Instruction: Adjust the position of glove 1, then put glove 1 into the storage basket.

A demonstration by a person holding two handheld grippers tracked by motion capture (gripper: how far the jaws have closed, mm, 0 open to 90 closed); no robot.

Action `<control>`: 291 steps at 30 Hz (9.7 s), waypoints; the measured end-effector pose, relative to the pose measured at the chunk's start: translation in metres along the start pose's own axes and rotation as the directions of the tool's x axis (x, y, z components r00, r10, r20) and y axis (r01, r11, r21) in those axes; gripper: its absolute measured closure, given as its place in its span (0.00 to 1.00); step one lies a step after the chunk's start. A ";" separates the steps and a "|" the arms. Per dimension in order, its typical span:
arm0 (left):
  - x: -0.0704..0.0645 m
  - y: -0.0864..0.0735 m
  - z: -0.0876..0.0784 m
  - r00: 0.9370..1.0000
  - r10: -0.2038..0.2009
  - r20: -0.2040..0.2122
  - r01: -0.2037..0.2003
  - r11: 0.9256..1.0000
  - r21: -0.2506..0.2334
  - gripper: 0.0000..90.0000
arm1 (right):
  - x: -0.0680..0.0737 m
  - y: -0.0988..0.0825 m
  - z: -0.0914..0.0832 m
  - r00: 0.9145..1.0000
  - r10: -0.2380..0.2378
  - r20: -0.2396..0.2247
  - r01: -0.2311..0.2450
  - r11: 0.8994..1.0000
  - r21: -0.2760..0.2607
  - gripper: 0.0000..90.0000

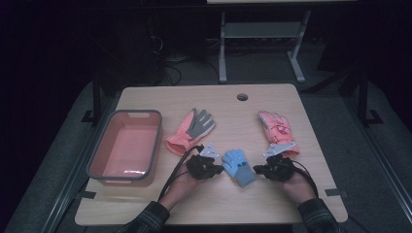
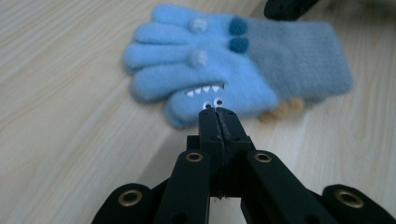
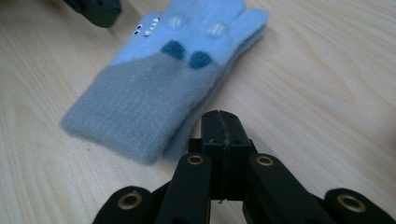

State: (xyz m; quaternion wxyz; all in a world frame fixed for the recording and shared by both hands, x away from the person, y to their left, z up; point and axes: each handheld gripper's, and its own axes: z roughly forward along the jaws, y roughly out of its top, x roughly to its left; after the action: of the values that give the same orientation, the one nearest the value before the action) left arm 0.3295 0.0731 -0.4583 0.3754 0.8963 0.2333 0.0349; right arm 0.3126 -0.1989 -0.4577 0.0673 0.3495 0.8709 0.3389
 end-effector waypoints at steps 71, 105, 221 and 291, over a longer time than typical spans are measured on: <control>-0.016 0.005 0.013 0.999 0.046 -0.016 -0.045 0.997 0.058 0.22 | -0.007 -0.016 0.006 0.993 0.004 0.117 0.004 0.998 -0.064 0.29; 0.011 0.009 -0.031 1.000 0.025 -0.016 -0.023 0.996 0.084 0.78 | -0.010 -0.020 0.013 0.992 0.020 0.125 -0.005 0.993 -0.119 0.14; 0.107 0.034 -0.052 0.965 -0.092 -0.246 0.135 0.977 0.165 0.71 | -0.009 -0.021 0.012 0.992 0.025 0.125 -0.010 0.993 -0.118 0.14; 0.024 0.007 -0.028 0.996 -0.081 0.022 0.077 0.985 0.154 0.99 | -0.009 -0.021 0.013 0.992 0.026 0.124 -0.011 0.993 -0.120 0.14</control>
State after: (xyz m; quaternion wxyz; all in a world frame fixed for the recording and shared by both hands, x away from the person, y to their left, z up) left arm 0.3466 0.0977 -0.4367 0.3098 0.9129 0.2654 -0.0107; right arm 0.3119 -0.2088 -0.4818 0.1393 0.3735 0.8400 0.3682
